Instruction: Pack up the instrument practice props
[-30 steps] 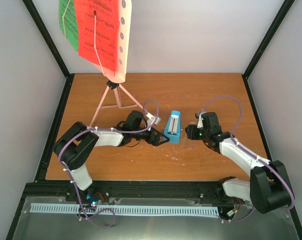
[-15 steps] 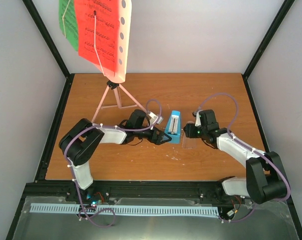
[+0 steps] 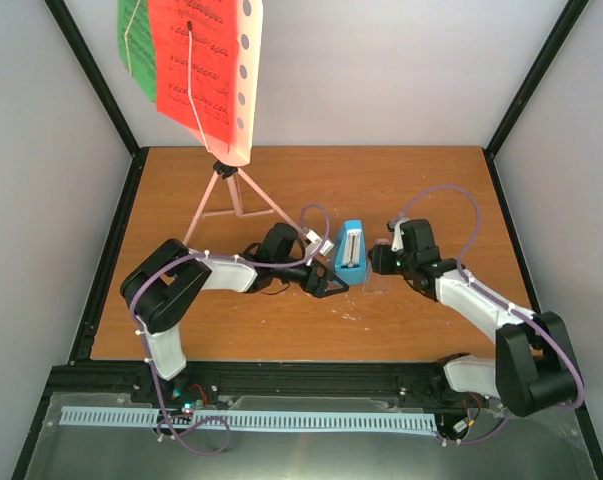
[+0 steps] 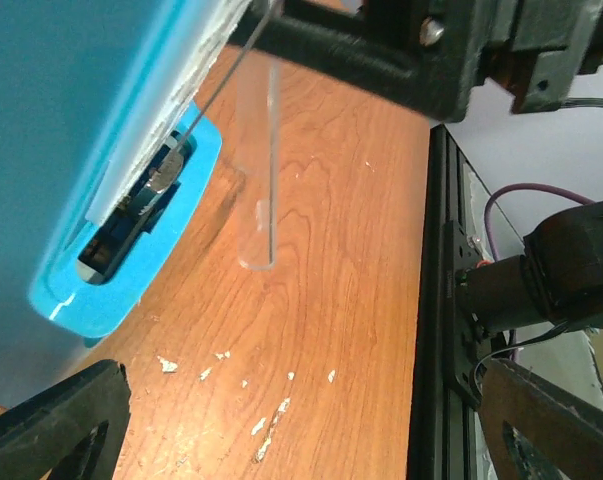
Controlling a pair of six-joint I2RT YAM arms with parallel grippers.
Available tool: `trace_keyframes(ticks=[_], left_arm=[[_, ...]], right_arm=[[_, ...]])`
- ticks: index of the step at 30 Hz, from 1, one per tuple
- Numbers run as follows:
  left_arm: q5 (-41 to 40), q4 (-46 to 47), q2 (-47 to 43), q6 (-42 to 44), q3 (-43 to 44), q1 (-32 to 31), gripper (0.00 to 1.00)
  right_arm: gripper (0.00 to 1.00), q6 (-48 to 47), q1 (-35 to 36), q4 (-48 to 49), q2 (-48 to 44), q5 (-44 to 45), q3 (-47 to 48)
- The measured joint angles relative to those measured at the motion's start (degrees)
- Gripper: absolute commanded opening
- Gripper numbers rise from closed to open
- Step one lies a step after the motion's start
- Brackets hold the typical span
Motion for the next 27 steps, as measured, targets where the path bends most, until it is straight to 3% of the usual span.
trace_keyframes(ticks=[5, 10, 15, 20, 23, 27], left_arm=[[-3.3, -3.4, -2.9, -0.2, -0.1, -0.4, 0.98], [-5.2, -8.1, -14.5, -1.8, -1.1, 2.3, 0.99], [-3.0, -14.0, -25.6, -2.8, -1.0, 8.8, 1.0], [1.0, -23.5, -31.6, -1.5, -0.5, 20.2, 0.99], [-1.9, -31.7, -35.2, 2.3, 1.8, 26.8, 1.0], [-9.6, -37.2, -41.5, 7.2, 4.3, 30.5, 0.99]], right_arm=[[0.56, 2.0, 0.1, -0.9, -8.8, 4.5, -3.1], [0.54, 4.3, 2.0, 1.2, -21.9, 6.9, -9.4], [0.54, 4.4, 14.5, 5.1, -31.0, 17.4, -14.0], [0.54, 2.9, 27.0, 11.8, -34.6, 30.3, -17.8], [0.54, 0.9, 31.8, 16.4, -33.9, 36.9, -18.9], [0.53, -2.4, 36.5, 23.6, -30.4, 44.1, -19.0]])
